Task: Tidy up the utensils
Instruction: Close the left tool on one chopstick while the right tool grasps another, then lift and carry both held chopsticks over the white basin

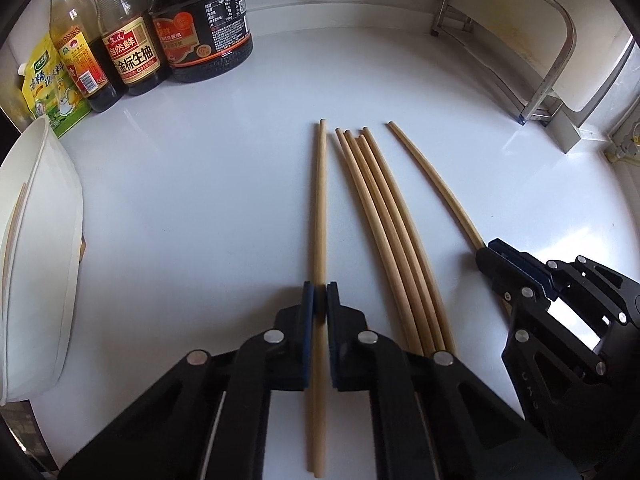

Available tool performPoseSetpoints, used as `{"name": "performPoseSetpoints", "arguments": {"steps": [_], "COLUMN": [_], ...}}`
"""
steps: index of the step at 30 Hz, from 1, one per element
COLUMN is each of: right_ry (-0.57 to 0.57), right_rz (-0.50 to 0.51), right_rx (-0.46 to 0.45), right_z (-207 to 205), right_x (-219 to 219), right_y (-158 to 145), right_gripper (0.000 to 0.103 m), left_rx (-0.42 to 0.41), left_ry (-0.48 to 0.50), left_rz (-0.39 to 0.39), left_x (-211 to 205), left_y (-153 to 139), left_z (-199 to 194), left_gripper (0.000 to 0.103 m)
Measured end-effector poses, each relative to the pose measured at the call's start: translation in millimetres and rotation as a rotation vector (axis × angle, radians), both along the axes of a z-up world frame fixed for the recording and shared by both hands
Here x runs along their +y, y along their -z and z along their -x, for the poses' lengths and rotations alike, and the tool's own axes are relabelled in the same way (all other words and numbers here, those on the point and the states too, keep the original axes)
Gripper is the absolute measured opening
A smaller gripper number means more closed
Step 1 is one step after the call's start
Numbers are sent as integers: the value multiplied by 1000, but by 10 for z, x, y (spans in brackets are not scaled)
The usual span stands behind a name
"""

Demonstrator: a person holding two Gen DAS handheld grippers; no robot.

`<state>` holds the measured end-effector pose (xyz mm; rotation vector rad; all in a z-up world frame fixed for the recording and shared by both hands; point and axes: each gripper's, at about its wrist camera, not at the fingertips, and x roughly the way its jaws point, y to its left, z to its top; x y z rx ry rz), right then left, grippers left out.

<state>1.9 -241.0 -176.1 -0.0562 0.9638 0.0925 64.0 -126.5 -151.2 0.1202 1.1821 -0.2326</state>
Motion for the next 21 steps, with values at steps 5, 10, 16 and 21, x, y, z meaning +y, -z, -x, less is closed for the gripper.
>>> {"name": "performPoseSetpoints", "arguments": {"steps": [5,10,16,21], "right_ry": [39,74,96,95], "right_rz": [-67,-126,-176,-197], "right_rx": [19,25,24,11], "right_z": [3,46,124,178], "right_x": [-76,-126,-104,4], "right_y": [-8,-46,-158,-337], "right_gripper": [6,6,6,6], "left_rx": [21,26,17,-6], "left_ry": [6,18,30,27], "left_rz": [8,12,20,41], "left_x": [22,60,141,288], "left_y": [4,-42,-190,-385], "left_z": [-6,10,57,76], "left_gripper": [7,7,7,7]}}
